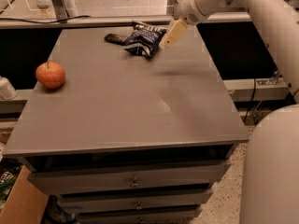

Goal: Move blue chip bag near rxbar chocolate

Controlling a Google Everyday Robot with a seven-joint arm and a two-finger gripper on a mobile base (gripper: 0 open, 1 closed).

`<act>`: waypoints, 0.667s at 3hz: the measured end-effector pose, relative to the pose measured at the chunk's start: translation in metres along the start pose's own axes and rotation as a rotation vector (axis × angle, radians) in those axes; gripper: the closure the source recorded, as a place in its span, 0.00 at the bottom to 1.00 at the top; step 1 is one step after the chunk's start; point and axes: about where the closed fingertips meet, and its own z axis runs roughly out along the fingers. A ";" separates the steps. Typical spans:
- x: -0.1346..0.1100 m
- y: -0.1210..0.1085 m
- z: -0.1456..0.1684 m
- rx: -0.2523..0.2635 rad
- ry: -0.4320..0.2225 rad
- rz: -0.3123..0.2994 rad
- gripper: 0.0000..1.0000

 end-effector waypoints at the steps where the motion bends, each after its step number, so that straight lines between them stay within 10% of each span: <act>1: 0.015 -0.001 -0.053 0.020 0.047 0.003 0.00; 2: 0.015 -0.001 -0.053 0.019 0.047 0.003 0.00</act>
Offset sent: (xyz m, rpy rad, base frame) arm -0.0210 -0.0351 0.0171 -0.0292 0.0006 -0.0299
